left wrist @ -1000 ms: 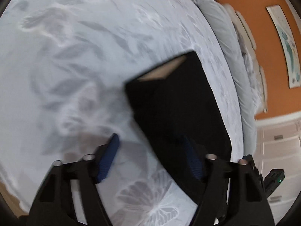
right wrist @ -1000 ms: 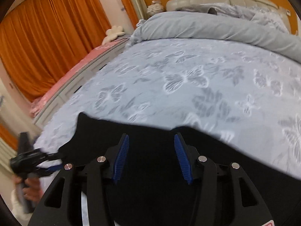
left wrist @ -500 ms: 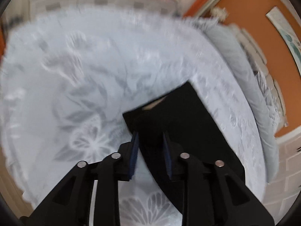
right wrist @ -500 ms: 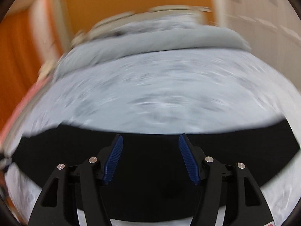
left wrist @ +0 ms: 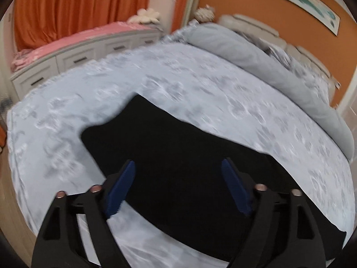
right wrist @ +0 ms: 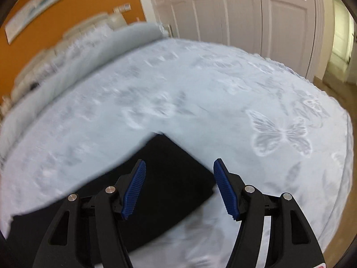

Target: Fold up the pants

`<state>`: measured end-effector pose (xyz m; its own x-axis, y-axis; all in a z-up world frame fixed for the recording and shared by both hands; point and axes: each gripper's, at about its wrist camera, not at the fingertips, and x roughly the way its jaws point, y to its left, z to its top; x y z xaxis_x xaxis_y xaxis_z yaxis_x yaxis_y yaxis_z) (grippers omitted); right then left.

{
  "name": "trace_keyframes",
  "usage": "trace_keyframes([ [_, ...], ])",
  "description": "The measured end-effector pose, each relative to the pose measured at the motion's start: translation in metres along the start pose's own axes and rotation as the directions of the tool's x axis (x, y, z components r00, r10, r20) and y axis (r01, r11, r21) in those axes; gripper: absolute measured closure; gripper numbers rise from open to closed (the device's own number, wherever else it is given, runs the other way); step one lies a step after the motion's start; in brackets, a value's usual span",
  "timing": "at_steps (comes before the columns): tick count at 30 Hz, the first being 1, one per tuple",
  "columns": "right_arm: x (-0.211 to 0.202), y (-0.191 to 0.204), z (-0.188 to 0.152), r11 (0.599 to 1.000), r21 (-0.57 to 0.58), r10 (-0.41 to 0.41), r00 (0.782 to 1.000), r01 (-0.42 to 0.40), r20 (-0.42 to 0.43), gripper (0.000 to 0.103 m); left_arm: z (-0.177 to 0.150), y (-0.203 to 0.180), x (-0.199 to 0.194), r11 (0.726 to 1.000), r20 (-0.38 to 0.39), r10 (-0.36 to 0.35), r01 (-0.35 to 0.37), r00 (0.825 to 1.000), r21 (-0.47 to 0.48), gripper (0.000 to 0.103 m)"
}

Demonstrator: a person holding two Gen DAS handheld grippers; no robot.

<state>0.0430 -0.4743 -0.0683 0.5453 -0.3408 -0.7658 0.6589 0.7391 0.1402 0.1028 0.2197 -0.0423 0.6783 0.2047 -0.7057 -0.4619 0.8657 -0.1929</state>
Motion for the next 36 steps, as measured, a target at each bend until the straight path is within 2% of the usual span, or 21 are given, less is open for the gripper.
trace_keyframes([
  [3,0.02,-0.022,-0.01,0.997,-0.069,-0.019,0.997,0.014,-0.072,0.044,-0.017,-0.033,0.003,0.999,-0.017,-0.028,0.028,0.999,0.026,0.017],
  [5,0.033,-0.031,-0.015,0.994,-0.076,0.065,0.989,-0.076,-0.134,0.072,-0.029,-0.061,0.003,0.995,-0.006,-0.02,0.021,1.0,0.095,0.017],
  [6,0.035,-0.033,-0.016,0.992,-0.084,0.081,0.986,-0.093,-0.144,0.079,-0.034,-0.071,0.003,0.992,0.001,-0.014,0.013,1.0,0.125,0.017],
  [7,0.034,-0.032,-0.016,0.99,-0.113,0.073,0.989,-0.088,-0.132,0.089,-0.041,-0.084,0.003,0.987,0.015,-0.01,0.007,1.0,0.164,0.017],
  [10,0.004,-0.021,-0.004,0.977,-0.162,0.132,0.991,-0.136,-0.035,0.093,-0.054,-0.109,0.001,0.968,0.049,0.008,-0.02,0.999,0.251,0.017],
  [12,-0.029,-0.019,0.01,0.966,-0.167,0.215,0.972,-0.197,0.093,0.098,-0.058,-0.114,0.002,0.96,0.058,0.013,-0.029,0.998,0.279,0.017],
  [13,-0.03,-0.02,0.014,0.969,-0.182,0.191,0.973,-0.167,0.126,0.098,-0.059,-0.114,0.004,0.959,0.047,0.01,-0.023,0.999,0.282,0.017],
  [14,-0.019,-0.021,0.016,0.974,-0.189,0.149,0.982,-0.126,0.116,0.097,-0.059,-0.114,0.006,0.96,0.03,0.004,-0.013,1.0,0.281,0.017],
  [16,0.034,-0.034,0.007,0.985,-0.128,0.107,0.992,-0.114,-0.061,0.096,-0.059,-0.112,0.014,0.963,-0.014,-0.002,0.006,1.0,0.269,0.017],
  [17,0.048,-0.04,-0.002,0.989,-0.103,0.092,0.99,-0.103,-0.102,0.095,-0.06,-0.11,0.018,0.964,-0.028,0.002,0.006,1.0,0.265,0.017],
  [20,0.023,-0.023,0.003,0.98,-0.194,0.043,0.999,-0.045,-0.015,0.083,-0.06,-0.105,0.026,0.969,-0.065,0.011,0.006,0.998,0.247,0.017],
  [22,-0.004,-0.015,0.006,0.98,-0.19,0.071,0.993,-0.053,0.089,0.043,-0.057,-0.102,0.024,0.975,-0.073,-0.008,0.024,0.997,0.219,0.017],
  [24,-0.018,-0.01,0.005,0.98,-0.172,0.126,0.982,-0.101,0.14,0.04,-0.057,-0.102,0.021,0.977,-0.062,-0.022,0.035,0.998,0.21,0.014],
  [26,-0.013,0.0,0.005,0.966,-0.193,0.191,0.977,-0.17,0.096,0.064,-0.059,-0.104,0.016,0.973,-0.04,-0.013,0.022,0.999,0.228,0.012],
  [27,-0.003,0.006,0.006,0.954,-0.199,0.237,0.97,-0.222,0.052,0.088,-0.06,-0.105,0.015,0.97,-0.034,-0.012,0.02,0.999,0.24,0.012],
  [28,0.008,0.008,0.004,0.95,-0.206,0.244,0.97,-0.236,0.017,0.094,-0.062,-0.108,0.014,0.966,-0.033,-0.016,0.024,0.999,0.258,0.012],
  [29,0.032,0.007,0.001,0.962,-0.211,0.17,0.985,-0.174,-0.036,0.094,-0.062,-0.109,0.013,0.962,-0.035,-0.019,0.027,0.999,0.271,0.012],
  [30,0.047,0.002,-0.003,0.974,-0.201,0.097,0.993,-0.109,-0.066,0.103,-0.063,-0.111,0.012,0.959,-0.031,-0.022,0.03,0.999,0.283,0.012],
  [31,0.058,-0.004,-0.006,0.98,-0.176,0.075,0.994,-0.088,-0.082,0.103,-0.063,-0.112,0.012,0.957,-0.025,-0.018,0.025,1.0,0.289,0.012],
  [34,0.026,0.003,0.001,0.982,-0.161,0.093,0.996,-0.094,-0.018,0.102,-0.062,-0.113,0.01,0.956,-0.031,-0.024,0.032,0.999,0.293,0.012],
  [36,-0.009,0.029,-0.002,0.957,-0.22,0.202,0.979,-0.189,0.039,0.099,-0.061,-0.113,0.009,0.959,-0.035,-0.036,0.044,0.999,0.28,0.012],
])
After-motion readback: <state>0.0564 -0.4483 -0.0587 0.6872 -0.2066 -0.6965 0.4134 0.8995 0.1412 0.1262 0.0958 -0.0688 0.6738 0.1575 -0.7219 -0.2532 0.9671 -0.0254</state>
